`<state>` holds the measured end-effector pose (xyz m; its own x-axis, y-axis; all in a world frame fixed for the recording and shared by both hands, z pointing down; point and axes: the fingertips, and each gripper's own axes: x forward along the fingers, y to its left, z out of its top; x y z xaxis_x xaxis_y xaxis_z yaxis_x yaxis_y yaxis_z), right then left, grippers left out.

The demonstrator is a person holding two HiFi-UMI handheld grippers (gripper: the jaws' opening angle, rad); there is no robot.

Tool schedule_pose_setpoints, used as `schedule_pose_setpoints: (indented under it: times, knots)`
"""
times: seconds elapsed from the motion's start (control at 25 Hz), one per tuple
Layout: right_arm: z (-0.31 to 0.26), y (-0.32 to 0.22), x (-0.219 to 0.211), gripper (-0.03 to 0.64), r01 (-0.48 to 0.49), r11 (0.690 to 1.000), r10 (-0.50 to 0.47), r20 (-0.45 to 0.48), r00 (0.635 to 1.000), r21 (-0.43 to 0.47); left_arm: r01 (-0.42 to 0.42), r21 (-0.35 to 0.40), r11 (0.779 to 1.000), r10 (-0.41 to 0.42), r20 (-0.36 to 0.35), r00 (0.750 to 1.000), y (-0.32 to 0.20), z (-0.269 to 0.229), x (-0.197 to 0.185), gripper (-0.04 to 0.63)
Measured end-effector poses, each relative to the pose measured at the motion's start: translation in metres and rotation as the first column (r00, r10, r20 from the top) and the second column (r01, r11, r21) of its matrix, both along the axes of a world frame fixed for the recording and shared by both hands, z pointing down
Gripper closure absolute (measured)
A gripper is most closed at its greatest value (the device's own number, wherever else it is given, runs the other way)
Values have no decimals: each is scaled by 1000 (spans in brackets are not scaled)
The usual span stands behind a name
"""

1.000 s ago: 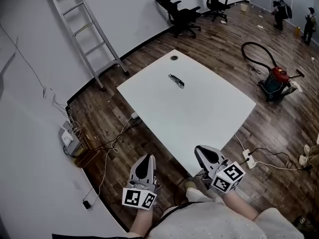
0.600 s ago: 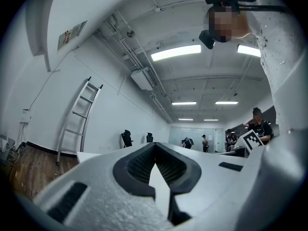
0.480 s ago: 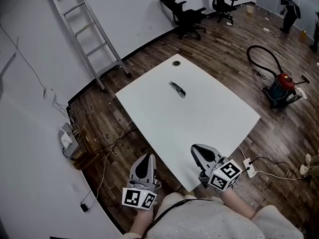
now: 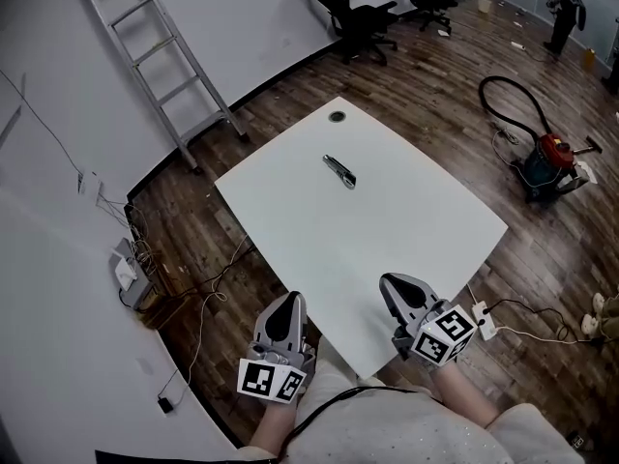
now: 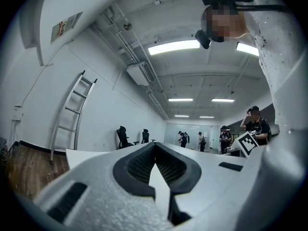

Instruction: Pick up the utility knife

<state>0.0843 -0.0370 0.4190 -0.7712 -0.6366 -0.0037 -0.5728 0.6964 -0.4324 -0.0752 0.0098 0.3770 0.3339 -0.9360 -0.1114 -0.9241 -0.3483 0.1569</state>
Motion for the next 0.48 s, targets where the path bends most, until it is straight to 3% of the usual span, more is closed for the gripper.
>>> schedule_pose_setpoints:
  times: [0.16, 0.48]
  knots:
    - [14, -31, -2, 607, -6, 1000, 5, -46, 999, -24, -36, 13, 999, 35, 45, 998, -34, 8, 4, 588]
    - [28, -113, -35, 607, 33, 998, -40, -164, 986, -45, -113, 10, 994, 113, 1, 994, -105, 18, 4, 588]
